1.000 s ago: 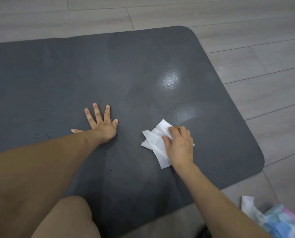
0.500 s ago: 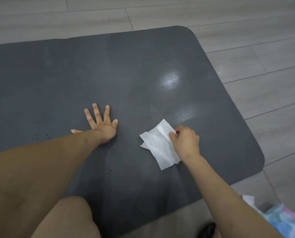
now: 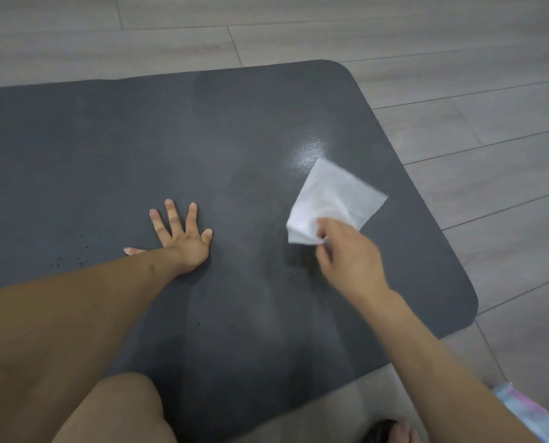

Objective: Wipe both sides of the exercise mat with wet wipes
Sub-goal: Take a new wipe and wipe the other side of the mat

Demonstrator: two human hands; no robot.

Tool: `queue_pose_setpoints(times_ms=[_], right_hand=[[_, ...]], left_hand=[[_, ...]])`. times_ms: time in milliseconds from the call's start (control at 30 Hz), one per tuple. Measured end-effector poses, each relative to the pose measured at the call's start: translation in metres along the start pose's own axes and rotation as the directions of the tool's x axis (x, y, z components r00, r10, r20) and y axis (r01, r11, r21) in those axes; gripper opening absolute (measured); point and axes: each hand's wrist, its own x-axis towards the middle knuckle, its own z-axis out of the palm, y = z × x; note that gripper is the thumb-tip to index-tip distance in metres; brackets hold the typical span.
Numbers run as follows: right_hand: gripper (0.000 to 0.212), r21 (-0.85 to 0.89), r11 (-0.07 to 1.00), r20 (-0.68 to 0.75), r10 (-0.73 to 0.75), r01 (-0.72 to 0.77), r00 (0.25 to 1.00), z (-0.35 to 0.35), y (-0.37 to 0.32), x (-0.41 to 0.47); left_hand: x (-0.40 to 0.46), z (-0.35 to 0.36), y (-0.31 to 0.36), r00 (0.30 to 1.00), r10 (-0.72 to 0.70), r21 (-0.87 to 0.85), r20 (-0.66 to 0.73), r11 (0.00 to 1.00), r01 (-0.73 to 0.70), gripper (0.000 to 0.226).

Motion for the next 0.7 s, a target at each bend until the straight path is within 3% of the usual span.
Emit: queue_pose_setpoints(times_ms=[133, 267, 367, 467, 600, 700], right_hand=[[0.020, -0.024, 0.995, 0.203, -0.092, 0.099, 0.975, 0.046, -0.021, -0.042], [0.016, 0.026, 0.992, 0.163, -0.125, 0.122, 0.979, 0.059, -0.032, -0.057], [0.035, 0.077, 0.997, 0.140, -0.030, 0.019, 0.990, 0.055, -0.029, -0.048], [0.036, 0.048, 0.999, -0.012, 0.001, 0.000, 1.000, 0.065, -0.025, -0.034], [0.069, -0.052, 0.998, 0.231, 0.055, -0.044, 0.971, 0.093, -0.014, -0.020], [0.069, -0.115, 0.993, 0.289, 0.069, -0.037, 0.955, 0.102, -0.007, -0.020]], left_hand=[[0.001, 0.000, 0.000, 1.000, 0.010, -0.001, -0.001, 1.000, -0.010, 0.063], [0.001, 0.000, -0.001, 1.000, 0.010, -0.001, 0.003, 1.000, -0.010, 0.063], [0.001, 0.000, -0.002, 1.000, 0.012, -0.001, 0.008, 1.000, -0.012, 0.064], [0.001, 0.000, -0.001, 1.000, 0.016, -0.004, 0.004, 1.000, -0.016, 0.063], [0.001, 0.001, 0.000, 1.000, 0.011, -0.003, -0.006, 1.000, -0.011, 0.063], [0.001, 0.001, -0.001, 1.000, 0.011, -0.001, -0.004, 1.000, -0.011, 0.063]])
